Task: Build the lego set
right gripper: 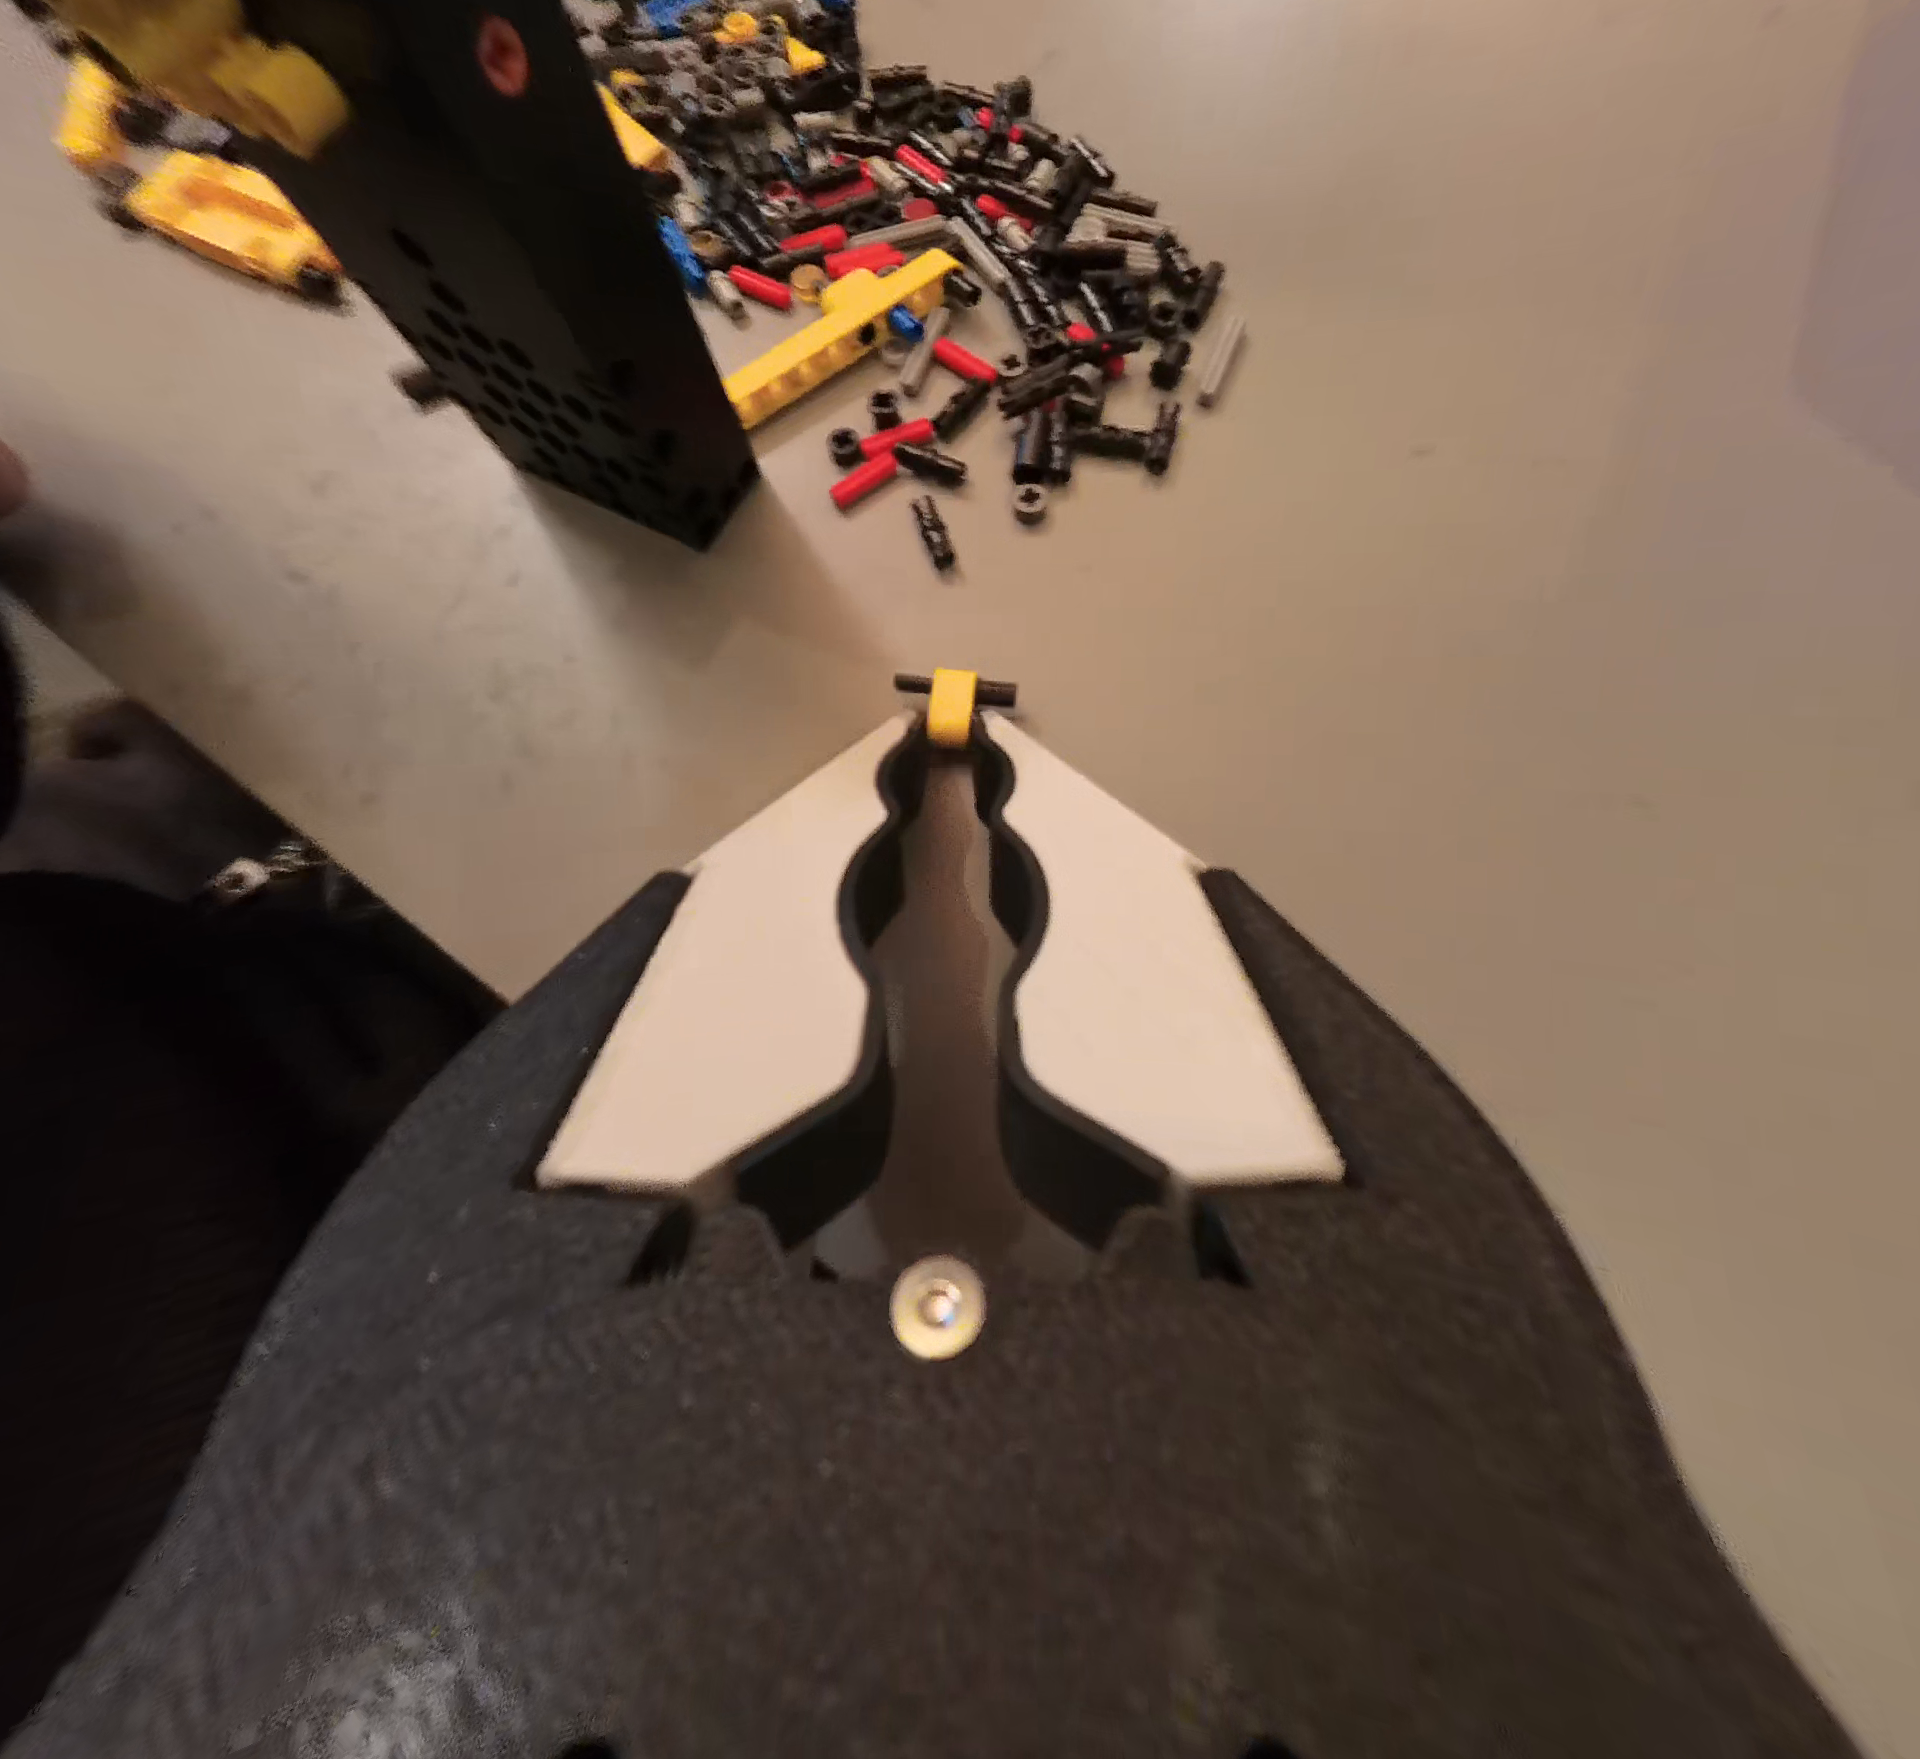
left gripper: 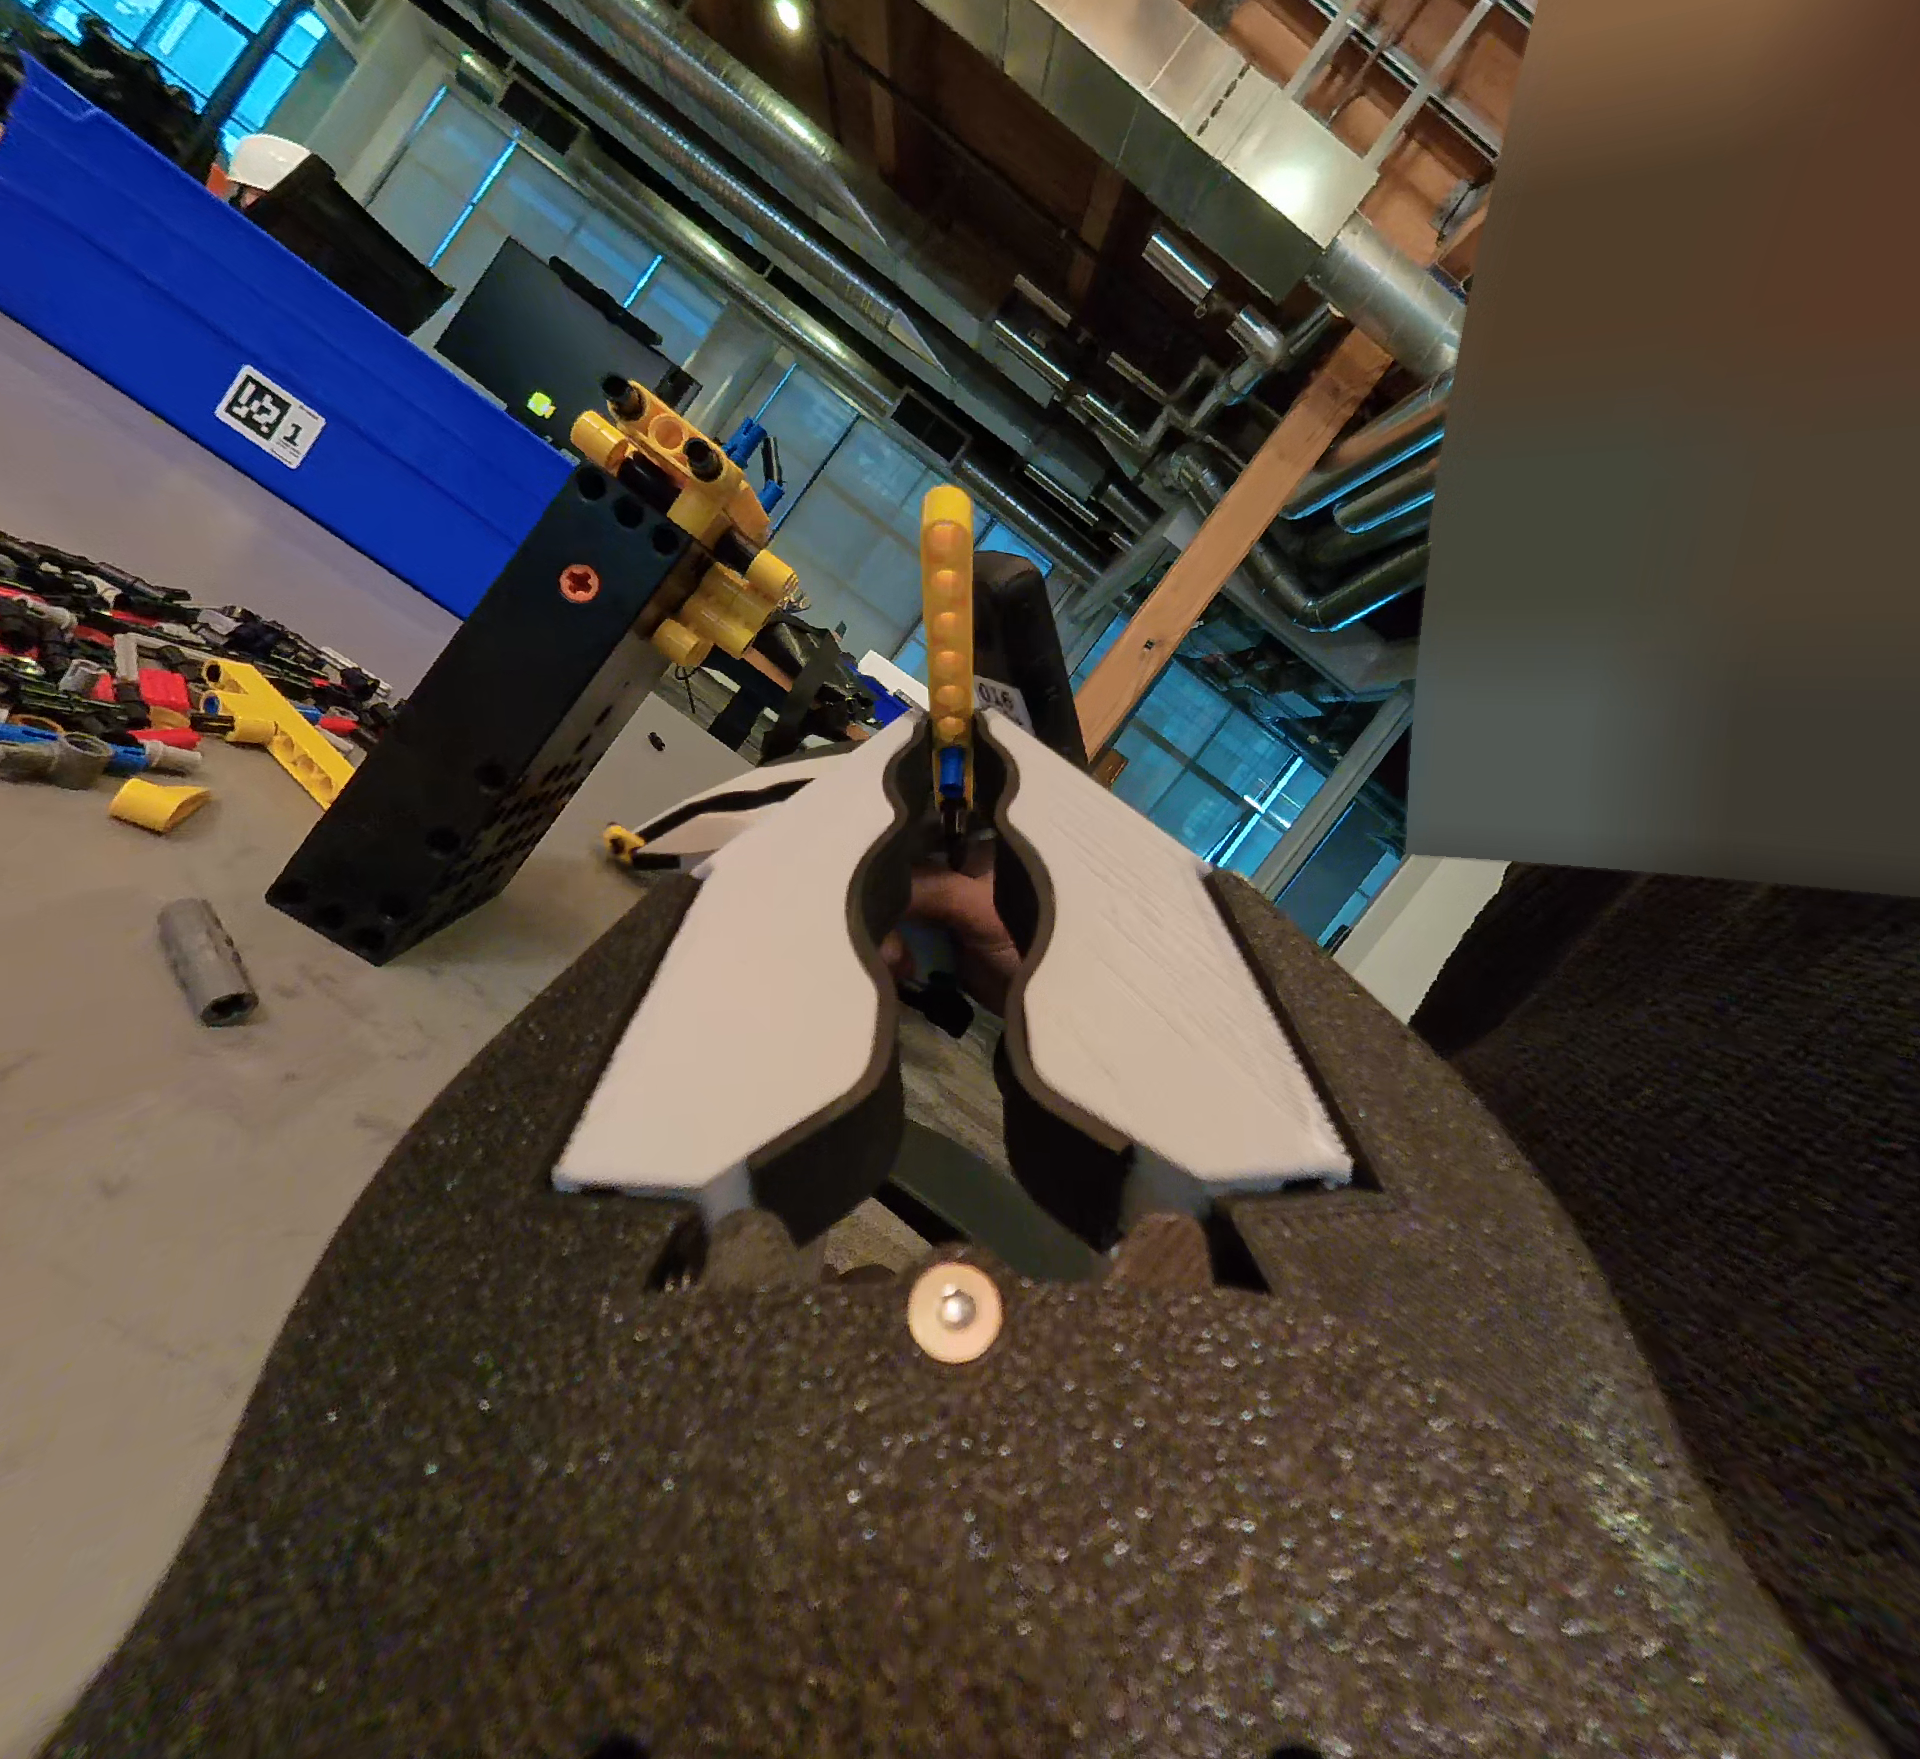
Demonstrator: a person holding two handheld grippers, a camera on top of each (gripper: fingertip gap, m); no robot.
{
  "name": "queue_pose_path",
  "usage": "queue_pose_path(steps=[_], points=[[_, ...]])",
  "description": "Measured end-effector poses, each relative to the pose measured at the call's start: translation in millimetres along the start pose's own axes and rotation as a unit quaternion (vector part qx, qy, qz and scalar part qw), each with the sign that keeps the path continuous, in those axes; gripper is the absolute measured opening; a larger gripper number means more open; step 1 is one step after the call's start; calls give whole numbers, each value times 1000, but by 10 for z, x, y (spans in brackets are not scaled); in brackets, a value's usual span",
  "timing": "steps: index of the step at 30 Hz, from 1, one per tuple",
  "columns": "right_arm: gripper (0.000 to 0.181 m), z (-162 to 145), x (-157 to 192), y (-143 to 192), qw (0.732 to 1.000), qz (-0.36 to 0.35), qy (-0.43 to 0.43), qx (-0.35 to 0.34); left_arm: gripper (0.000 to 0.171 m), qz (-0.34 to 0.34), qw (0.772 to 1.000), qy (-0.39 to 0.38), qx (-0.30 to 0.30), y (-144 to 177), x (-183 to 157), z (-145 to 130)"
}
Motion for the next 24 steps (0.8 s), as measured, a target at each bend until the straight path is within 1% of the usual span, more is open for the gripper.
queue_pose_path(steps=[4,6,7,9,11,14,15,17,21,24], points=[[8,71,104,94,998,48,-15,-42,7,22,1000,7,11,-12,44,-14],[8,108,157,149,996,62,-15,-62,7,63,997,15,33,-20,125,-36],[8,123,194,163,995,72,-13,-69,7,88,994,19,56,-24,178,-61],[8,158,284,182,992,92,-6,-81,7,132,985,22,111,-7,276,-140],[8,183,367,177,991,104,1,-87,7,174,970,23,170,30,353,-250],[8,201,500,165,988,121,16,-95,7,242,952,-16,188,91,399,-273],[8,200,543,154,987,127,20,-96,8,253,944,-24,211,91,415,-303],[8,195,625,149,986,136,31,-95,8,257,937,-15,236,84,414,-327],[8,210,742,190,982,149,50,-102,8,250,937,0,243,111,409,-328],[8,227,800,227,979,164,57,-110,9,269,933,-2,240,172,449,-276]])
Point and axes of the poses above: each gripper's, where its closed fingertips meet, y back along the fingers, z out of its top, x = y × z across the jaws, the point moved 4 cm from there along y, back along the fingers, and after that the axes turned 7 degrees about x, right-handed, at the moved point
